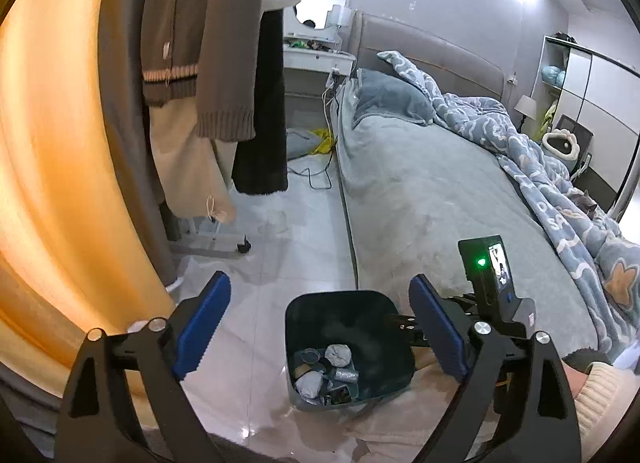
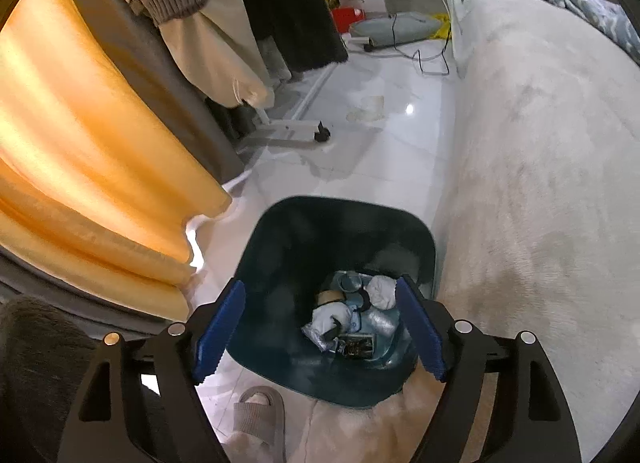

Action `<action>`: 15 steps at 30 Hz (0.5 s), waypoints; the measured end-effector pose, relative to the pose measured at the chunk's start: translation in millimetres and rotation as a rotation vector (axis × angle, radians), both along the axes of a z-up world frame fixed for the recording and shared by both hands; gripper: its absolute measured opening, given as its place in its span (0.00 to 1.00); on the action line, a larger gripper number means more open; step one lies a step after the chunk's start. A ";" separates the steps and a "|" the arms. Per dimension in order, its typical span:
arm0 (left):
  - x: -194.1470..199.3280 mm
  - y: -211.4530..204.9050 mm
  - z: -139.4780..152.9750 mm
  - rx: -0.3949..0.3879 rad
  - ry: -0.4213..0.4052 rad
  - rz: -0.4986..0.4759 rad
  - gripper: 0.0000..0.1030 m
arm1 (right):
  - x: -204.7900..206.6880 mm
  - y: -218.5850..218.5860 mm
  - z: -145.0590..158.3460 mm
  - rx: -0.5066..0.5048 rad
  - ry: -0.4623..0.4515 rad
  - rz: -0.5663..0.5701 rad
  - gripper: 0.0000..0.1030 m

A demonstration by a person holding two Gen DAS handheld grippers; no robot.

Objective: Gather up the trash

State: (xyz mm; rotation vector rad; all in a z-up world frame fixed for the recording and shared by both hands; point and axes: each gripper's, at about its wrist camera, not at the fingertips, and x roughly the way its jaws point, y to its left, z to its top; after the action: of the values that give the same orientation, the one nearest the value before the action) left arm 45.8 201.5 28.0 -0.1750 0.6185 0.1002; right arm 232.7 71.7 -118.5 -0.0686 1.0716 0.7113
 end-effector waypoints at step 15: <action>-4.3 -49.7 42.9 0.050 -0.066 -0.029 0.97 | -40.9 -83.4 95.9 0.030 -0.228 -0.095 0.89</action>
State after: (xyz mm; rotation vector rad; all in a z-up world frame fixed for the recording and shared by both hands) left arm 41.6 151.8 70.9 -0.1204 0.5518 0.0820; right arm 191.8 -11.7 -22.5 -0.0714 0.8400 0.6179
